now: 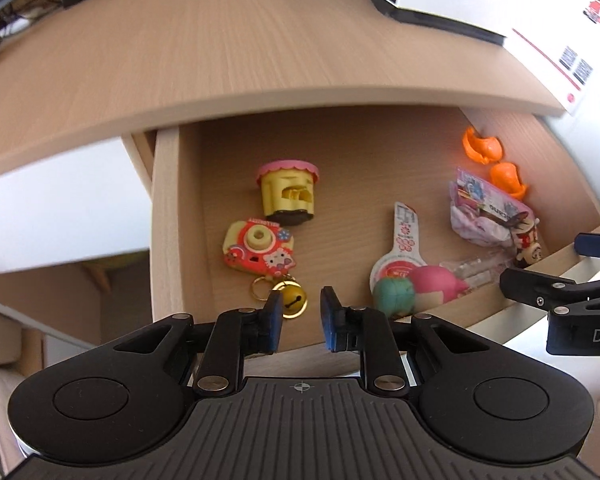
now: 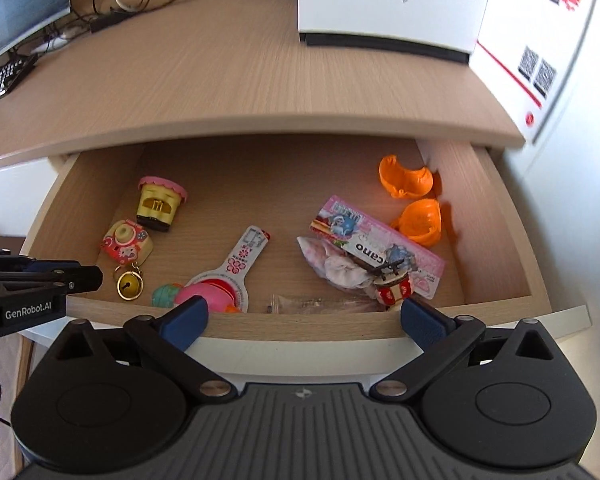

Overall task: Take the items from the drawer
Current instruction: 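Grasp the yellow pink-rimmed cup with the left tool while the right tool grasps the pink toy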

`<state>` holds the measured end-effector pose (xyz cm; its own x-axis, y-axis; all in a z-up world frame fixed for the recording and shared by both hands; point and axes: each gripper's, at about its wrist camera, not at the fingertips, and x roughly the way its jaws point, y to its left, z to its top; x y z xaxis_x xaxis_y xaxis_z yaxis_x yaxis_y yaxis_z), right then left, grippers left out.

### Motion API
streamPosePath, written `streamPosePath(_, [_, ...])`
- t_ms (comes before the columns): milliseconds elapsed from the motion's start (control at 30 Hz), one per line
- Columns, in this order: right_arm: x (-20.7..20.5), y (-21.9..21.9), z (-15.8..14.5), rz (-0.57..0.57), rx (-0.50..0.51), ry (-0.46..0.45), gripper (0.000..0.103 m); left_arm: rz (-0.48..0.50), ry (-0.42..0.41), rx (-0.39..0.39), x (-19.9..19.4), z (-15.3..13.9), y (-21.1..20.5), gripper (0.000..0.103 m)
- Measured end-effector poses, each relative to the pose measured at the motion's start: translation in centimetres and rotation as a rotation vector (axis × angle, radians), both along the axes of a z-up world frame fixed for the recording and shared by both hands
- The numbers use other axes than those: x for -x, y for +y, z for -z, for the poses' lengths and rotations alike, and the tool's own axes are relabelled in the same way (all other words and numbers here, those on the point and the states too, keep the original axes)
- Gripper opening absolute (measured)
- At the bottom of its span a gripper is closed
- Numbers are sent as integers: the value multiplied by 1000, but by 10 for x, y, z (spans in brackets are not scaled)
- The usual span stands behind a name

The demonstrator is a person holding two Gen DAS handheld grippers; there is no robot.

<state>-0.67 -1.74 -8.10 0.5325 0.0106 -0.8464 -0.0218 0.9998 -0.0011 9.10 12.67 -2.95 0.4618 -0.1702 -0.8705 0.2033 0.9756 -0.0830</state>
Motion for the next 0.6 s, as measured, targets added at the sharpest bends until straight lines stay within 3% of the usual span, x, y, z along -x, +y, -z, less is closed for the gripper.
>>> streamPosePath(167, [8, 0, -5, -15, 1, 91, 103, 24, 61, 49, 12, -7, 5, 22])
streamPosePath(267, [10, -6, -9, -58, -25, 146, 103, -3, -3, 67, 7, -22, 10, 26])
streamPosePath(367, [0, -14, -9, -111, -31, 166, 103, -56, -3, 89, -16, -26, 8, 25])
streamPosePath(433, [-9, -19, -7, -115, -39, 175, 103, -38, 12, 41, -38, -18, -1, 26])
streamPosePath(500, [-20, -28, -1, -91, -115, 193, 103, -42, 37, -13, -54, -8, -7, 26])
streamPosePath(600, [-30, -34, 8, -81, -165, 255, 103, -59, 84, 4, -72, 4, -8, 26])
